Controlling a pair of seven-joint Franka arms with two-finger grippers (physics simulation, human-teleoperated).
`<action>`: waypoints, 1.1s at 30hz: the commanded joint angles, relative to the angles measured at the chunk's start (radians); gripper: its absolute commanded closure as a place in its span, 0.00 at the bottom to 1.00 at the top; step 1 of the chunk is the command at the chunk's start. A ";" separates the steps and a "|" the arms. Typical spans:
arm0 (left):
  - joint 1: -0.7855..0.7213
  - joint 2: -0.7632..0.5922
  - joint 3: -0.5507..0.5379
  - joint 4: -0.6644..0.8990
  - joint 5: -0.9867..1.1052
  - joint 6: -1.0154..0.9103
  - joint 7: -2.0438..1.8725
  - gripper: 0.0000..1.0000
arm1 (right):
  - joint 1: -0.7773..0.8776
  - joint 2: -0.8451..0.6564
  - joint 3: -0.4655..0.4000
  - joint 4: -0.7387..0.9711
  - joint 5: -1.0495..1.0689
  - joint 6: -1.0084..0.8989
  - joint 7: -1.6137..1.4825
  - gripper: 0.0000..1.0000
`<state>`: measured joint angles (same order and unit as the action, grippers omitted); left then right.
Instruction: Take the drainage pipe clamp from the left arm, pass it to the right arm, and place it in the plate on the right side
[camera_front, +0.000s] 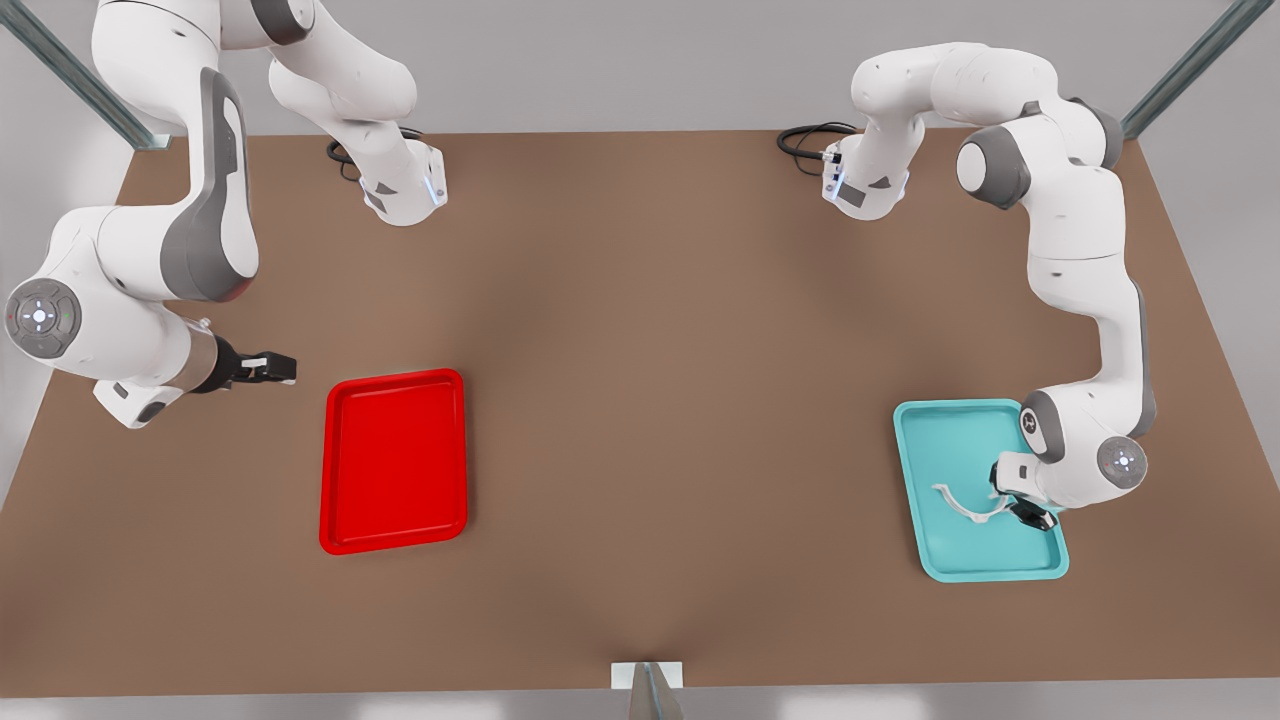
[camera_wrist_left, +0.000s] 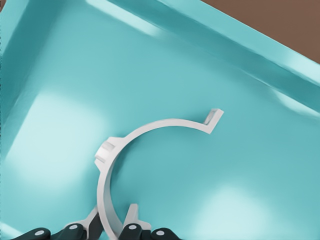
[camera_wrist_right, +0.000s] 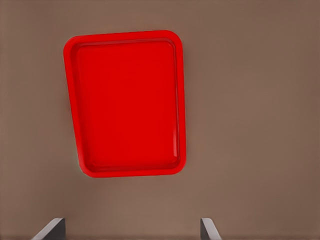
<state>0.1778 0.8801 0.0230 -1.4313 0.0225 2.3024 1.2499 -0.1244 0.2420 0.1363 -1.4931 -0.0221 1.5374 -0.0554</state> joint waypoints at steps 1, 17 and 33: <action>0.000 -0.001 0.000 0.002 -0.006 -0.015 0.025 0.79 | 0.000 0.000 0.000 0.001 0.001 0.000 -0.004 0.00; -0.354 -0.168 -0.034 0.114 0.001 -0.463 -0.757 0.79 | 0.002 0.005 0.000 -0.001 0.002 -0.003 -0.006 0.00; -0.658 -0.013 -0.273 0.374 0.004 -0.333 -1.788 0.79 | 0.371 0.283 0.100 -0.056 0.200 0.658 -0.006 0.00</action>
<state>-0.4780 0.8615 -0.2400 -1.0625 0.0305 1.9170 0.1946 0.2364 0.5199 0.2282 -1.5388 0.1605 1.9418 -0.0572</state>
